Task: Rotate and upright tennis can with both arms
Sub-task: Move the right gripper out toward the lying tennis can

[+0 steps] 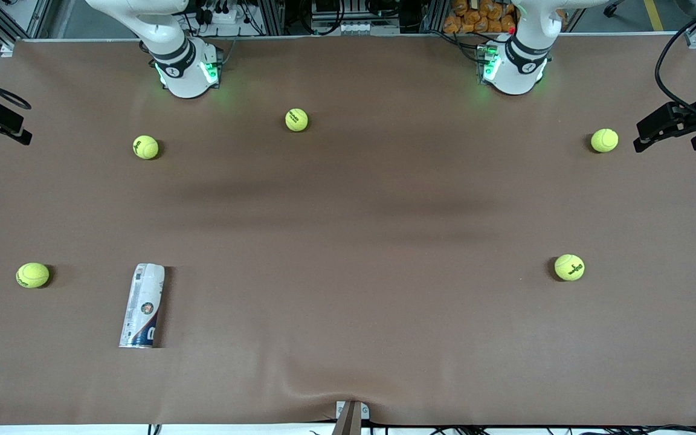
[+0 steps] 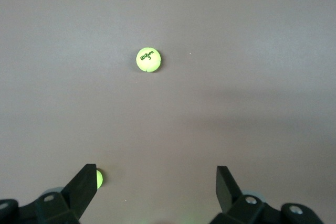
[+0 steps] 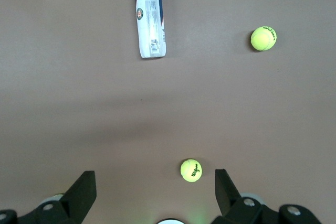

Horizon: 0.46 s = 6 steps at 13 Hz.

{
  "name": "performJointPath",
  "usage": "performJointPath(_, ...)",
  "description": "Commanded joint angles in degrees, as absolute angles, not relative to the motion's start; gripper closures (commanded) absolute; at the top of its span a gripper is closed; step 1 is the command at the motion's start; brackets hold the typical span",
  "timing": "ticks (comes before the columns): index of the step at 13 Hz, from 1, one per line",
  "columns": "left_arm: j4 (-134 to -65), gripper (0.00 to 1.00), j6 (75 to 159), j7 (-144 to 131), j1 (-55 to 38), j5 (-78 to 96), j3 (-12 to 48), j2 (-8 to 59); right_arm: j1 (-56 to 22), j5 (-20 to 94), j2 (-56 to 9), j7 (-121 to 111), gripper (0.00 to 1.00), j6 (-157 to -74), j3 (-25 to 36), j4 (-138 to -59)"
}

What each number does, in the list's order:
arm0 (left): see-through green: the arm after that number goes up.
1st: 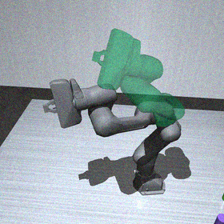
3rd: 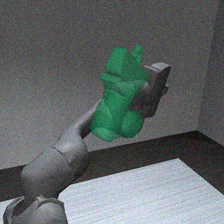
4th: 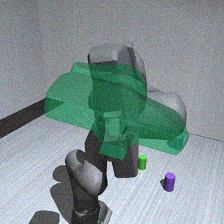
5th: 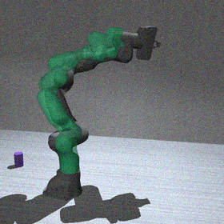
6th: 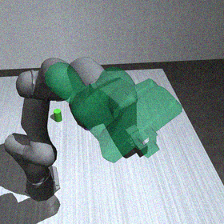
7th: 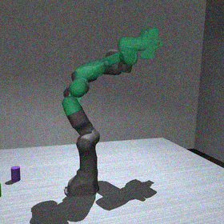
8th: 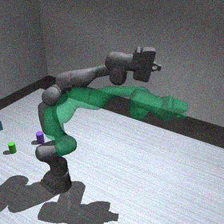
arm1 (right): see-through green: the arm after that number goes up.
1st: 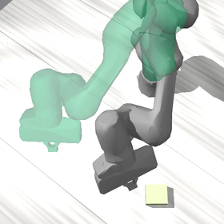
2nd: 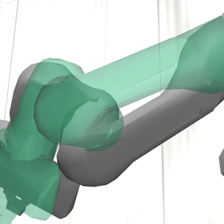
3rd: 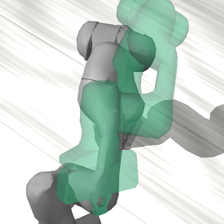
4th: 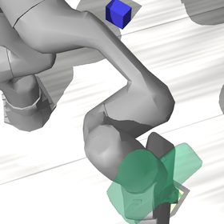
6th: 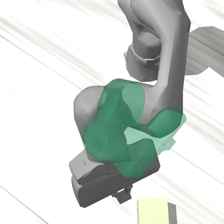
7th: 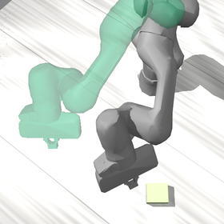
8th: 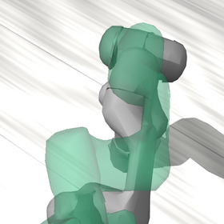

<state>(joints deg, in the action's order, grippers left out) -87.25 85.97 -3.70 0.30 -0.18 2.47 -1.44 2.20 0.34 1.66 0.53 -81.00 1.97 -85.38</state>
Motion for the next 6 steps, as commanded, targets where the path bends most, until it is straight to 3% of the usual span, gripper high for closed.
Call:
performJointPath(1, -87.1, 0.0, 85.08, -3.69, 0.7, 0.09, 2.9, -2.2, 2.2, 0.26, 0.8, -0.17, 0.0, -80.68, 1.41, -85.43)
performJointPath(6, -87.1, 0.0, 85.17, -3.69, 0.7, 0.18, 2.9, -2.11, 2.28, 0.88, -4.12, 0.18, 0.0, -81.21, 1.23, -85.25)
